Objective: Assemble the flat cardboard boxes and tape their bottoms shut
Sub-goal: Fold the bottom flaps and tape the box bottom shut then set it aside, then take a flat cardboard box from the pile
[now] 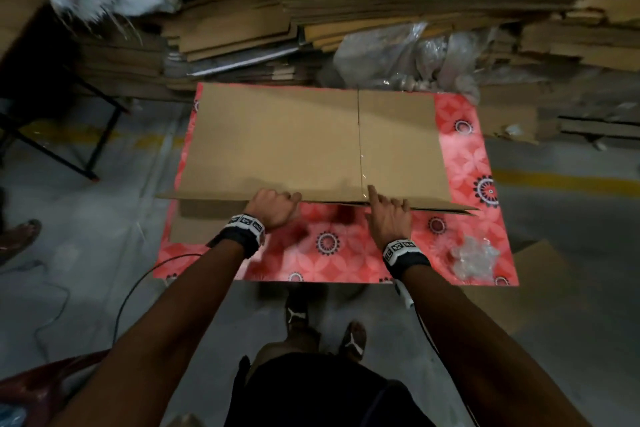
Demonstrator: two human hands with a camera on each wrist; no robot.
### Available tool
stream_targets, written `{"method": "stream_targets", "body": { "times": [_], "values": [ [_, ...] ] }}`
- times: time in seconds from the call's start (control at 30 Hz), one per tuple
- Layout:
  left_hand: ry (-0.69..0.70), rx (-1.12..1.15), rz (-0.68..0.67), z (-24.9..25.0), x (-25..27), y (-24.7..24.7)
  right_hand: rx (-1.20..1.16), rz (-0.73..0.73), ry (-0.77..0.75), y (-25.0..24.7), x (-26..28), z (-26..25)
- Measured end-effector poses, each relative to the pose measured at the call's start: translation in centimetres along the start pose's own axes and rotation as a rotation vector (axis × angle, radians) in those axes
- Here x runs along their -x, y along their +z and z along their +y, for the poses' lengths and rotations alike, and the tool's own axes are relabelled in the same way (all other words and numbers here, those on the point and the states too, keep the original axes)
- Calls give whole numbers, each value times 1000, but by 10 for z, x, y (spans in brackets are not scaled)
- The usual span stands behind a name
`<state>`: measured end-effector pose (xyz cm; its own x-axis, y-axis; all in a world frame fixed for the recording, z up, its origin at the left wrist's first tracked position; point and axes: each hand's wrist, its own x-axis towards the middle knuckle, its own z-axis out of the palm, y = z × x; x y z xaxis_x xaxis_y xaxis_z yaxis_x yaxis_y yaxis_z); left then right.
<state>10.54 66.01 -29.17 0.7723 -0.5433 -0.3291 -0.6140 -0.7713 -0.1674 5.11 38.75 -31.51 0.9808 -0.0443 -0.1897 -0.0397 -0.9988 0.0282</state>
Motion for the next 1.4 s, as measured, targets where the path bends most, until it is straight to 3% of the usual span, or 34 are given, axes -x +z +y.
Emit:
{"method": "stream_targets", "body": {
  "times": [0.1, 0.3, 0.53, 0.8, 0.93, 1.07, 1.4],
  "values": [
    [-58, 35, 1, -1, 6, -23, -5, 67, -65, -28, -8, 4],
    [-165, 279, 226, -20, 17, -76, 64, 153, -161, -97, -24, 17],
    [-119, 158, 508, -54, 34, -151, 42, 349, -195, -208, -46, 33],
    [-309, -181, 460, -66, 53, -215, 95, 486, -132, -281, -53, 76],
    [-391, -137, 460, -62, 49, -250, 74, 550, -78, -301, -43, 93],
    [-354, -137, 485, -47, 41, -286, 72, 594, -22, -327, -34, 117],
    [-337, -67, 809, -30, 24, -402, -28, 885, 9, -409, -15, 173]
  ]
}}
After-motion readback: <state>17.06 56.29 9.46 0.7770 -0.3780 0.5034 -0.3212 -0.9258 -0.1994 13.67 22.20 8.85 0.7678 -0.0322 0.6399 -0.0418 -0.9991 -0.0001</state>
